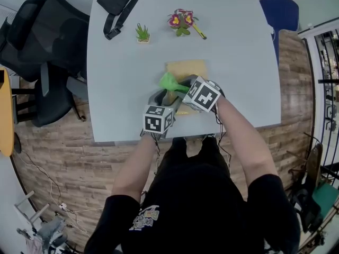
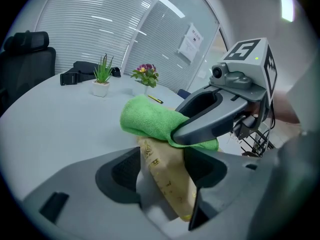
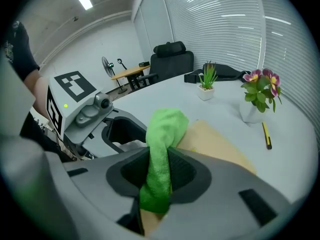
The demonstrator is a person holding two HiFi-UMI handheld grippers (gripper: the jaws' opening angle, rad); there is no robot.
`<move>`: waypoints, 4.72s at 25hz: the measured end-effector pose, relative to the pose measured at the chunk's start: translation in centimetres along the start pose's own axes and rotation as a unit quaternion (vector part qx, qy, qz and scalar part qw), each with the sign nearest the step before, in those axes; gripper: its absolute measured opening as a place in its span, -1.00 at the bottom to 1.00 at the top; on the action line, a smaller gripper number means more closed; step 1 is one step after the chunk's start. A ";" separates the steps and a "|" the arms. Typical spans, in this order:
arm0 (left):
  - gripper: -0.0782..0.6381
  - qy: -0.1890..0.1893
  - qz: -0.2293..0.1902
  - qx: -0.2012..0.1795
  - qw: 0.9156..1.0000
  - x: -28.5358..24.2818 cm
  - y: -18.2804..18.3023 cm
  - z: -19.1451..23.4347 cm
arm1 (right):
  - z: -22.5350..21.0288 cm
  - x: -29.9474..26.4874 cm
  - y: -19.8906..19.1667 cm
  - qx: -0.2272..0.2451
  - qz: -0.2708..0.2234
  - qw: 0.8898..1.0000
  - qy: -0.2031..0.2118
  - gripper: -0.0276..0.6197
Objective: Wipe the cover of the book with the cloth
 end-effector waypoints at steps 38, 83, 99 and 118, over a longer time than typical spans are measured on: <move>0.00 0.005 0.006 -0.006 1.000 0.1 0.1 0.1 | -1.9 8.2 -7.1 -0.158 -0.110 0.958 -0.214 -0.60; -0.01 0.003 0.010 -0.015 1.000 0.2 0.3 0.2 | 1.9 6.2 -10.2 -0.212 -0.100 0.961 -0.149 -0.61; -0.05 0.019 0.013 -0.022 0.999 0.5 0.4 -0.2 | -1.8 10.0 -12.4 -0.251 -0.124 0.937 -0.207 -0.61; -0.53 0.095 -0.095 -0.058 0.989 5.5 7.4 -4.6 | -3.0 17.4 -8.2 -0.200 -0.226 0.936 -0.183 -0.61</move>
Point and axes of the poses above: the fingertips, and each gripper's own axes: x backward along the fingers, z to its left, y out of its top, the point moved 2 cm from there along x, backward along the fingers, and after that the axes turned 2 degrees about y, right-handed, at the moved point
